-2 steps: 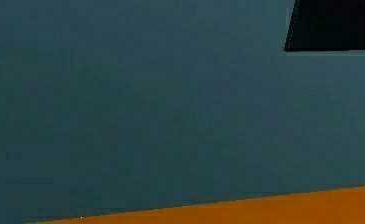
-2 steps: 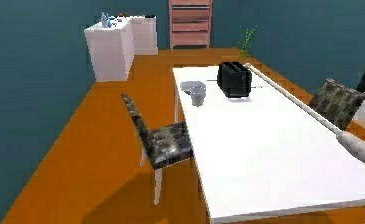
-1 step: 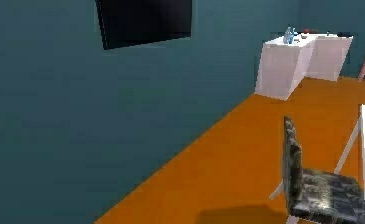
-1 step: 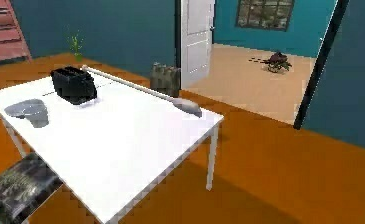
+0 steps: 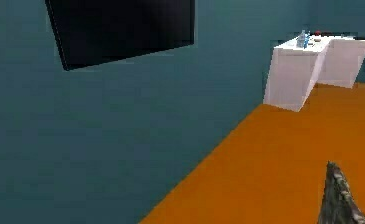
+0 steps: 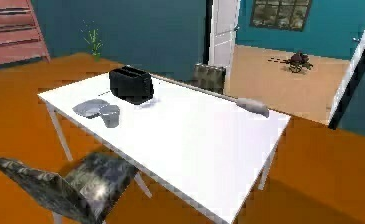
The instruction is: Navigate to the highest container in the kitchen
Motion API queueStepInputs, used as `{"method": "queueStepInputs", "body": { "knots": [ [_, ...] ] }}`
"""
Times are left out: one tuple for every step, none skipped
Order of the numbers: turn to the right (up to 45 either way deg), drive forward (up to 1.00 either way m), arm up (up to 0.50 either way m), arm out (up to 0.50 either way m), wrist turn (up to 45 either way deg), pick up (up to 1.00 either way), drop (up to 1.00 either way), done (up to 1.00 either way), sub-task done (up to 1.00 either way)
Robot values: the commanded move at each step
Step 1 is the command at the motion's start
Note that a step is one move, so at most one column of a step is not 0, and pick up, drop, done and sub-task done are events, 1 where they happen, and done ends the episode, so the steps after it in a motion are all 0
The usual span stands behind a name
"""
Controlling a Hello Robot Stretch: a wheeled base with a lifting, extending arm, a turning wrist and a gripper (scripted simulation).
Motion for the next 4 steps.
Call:
{"method": "queueStepInputs", "body": {
  "knots": [
    [45.0,0.0,0.0,0.0,0.0,0.0,0.0,0.0,0.0],
    [45.0,0.0,0.0,0.0,0.0,0.0,0.0,0.0,0.0],
    [45.0,0.0,0.0,0.0,0.0,0.0,0.0,0.0,0.0],
    [45.0,0.0,0.0,0.0,0.0,0.0,0.0,0.0,0.0]
  ]
}}
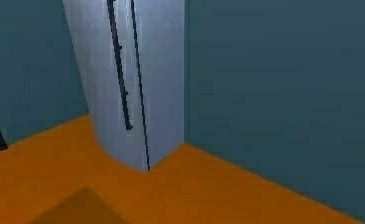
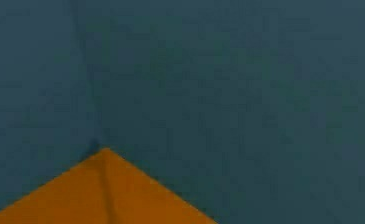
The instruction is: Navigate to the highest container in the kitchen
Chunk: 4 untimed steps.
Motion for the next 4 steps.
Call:
{"method": "queueStepInputs", "body": {
  "knots": [
    [0.0,0.4,0.0,0.0,0.0,0.0,0.0,0.0,0.0],
    [-45.0,0.0,0.0,0.0,0.0,0.0,0.0,0.0,0.0],
    [-6.0,0.0,0.0,0.0,0.0,0.0,0.0,0.0,0.0],
    [0.0,1.0,0.0,0.0,0.0,0.0,0.0,0.0,0.0]
  ]
}}
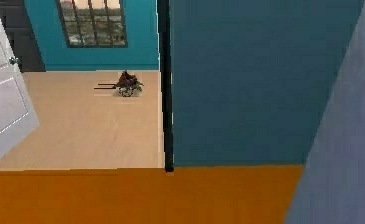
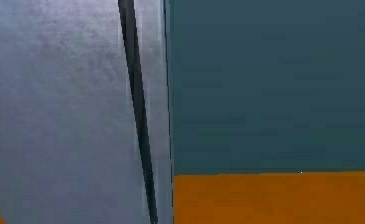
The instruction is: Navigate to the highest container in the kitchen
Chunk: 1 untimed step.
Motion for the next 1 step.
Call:
{"method": "queueStepInputs", "body": {
  "knots": [
    [-12.0,0.0,0.0,0.0,0.0,0.0,0.0,0.0,0.0]
  ]
}}
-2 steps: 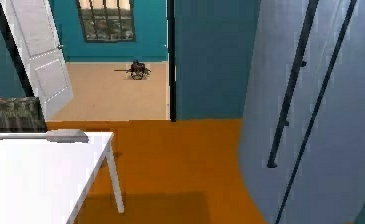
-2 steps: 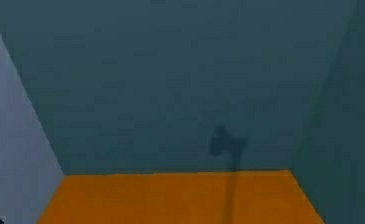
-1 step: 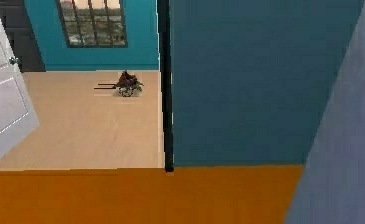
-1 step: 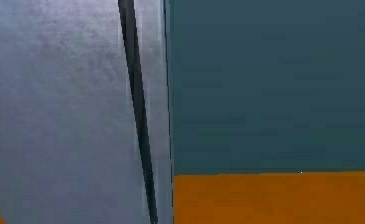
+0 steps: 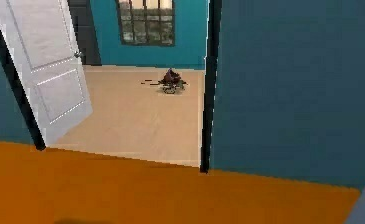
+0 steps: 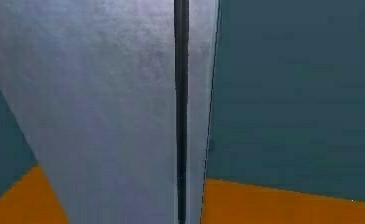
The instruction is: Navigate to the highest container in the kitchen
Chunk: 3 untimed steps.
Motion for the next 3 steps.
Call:
{"method": "queueStepInputs", "body": {
  "knots": [
    [0.0,0.25,0.0,0.0,0.0,0.0,0.0,0.0,0.0],
    [-39.0,0.0,0.0,0.0,0.0,0.0,0.0,0.0,0.0],
    [0.0,0.75,0.0,0.0,0.0,0.0,0.0,0.0,0.0]
  ]
}}
